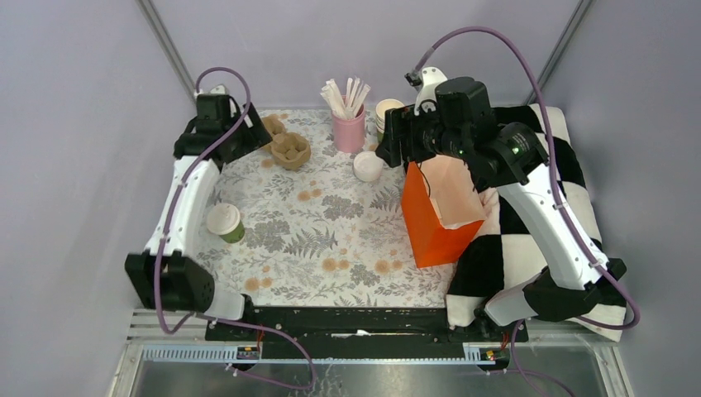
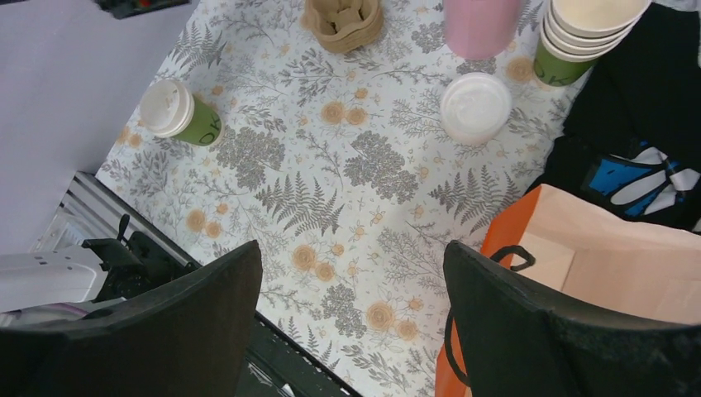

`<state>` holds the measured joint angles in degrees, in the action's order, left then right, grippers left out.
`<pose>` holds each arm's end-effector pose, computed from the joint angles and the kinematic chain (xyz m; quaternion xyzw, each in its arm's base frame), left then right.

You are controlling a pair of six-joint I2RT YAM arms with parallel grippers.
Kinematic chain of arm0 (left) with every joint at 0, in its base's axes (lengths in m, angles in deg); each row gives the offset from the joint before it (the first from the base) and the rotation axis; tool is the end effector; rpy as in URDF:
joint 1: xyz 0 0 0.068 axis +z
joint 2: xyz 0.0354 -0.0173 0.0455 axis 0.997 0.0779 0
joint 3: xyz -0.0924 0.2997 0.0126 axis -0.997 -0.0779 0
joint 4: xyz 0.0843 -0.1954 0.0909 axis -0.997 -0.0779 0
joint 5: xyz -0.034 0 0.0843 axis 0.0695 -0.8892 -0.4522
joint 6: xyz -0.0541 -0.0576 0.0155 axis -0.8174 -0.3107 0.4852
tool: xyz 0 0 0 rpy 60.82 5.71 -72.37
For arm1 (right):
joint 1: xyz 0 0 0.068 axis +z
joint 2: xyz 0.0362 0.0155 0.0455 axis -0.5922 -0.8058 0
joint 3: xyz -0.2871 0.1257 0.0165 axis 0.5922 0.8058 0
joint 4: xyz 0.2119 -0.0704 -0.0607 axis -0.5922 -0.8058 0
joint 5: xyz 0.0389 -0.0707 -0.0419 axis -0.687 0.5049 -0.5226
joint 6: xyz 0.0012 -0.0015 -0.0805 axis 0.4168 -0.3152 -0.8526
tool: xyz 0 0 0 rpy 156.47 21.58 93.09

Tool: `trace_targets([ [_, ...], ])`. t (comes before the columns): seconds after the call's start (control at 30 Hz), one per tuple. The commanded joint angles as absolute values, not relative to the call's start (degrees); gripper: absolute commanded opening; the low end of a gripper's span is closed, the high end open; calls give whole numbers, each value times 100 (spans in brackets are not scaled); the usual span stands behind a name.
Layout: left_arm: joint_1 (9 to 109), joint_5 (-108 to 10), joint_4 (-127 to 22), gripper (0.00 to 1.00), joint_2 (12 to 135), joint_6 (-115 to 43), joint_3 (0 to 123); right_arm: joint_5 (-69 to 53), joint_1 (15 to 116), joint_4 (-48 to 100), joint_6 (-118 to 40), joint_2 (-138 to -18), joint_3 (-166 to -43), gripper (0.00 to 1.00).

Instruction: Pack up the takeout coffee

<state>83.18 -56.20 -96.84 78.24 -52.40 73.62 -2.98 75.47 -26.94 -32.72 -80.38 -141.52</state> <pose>0.2904 -0.0128 0.4009 -0.1950 0.8787 -0.1197 0.4189 0.2087 0.1740 0.5155 -0.2004 0.8157 0.2562 0.4783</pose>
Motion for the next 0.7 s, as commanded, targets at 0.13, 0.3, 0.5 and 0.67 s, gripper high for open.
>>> trace_targets([
  [0.13,8278,-5178,-8611,72,9212,-5637,7563,329,7518,-3265,-3416,-7992,-14805,87],
  [0.3,8245,-5943,-8626,63,9964,-5640,7866,723,7521,-3442,-3462,-7883,-14868,88],
  [0.5,8237,-6127,-8651,58,10631,-5562,8258,1123,7519,-3486,-3511,-7666,-14761,89],
  [0.67,8220,-6135,-8637,56,11054,-5561,8582,1341,7521,-3422,-3555,-7495,-14567,90],
])
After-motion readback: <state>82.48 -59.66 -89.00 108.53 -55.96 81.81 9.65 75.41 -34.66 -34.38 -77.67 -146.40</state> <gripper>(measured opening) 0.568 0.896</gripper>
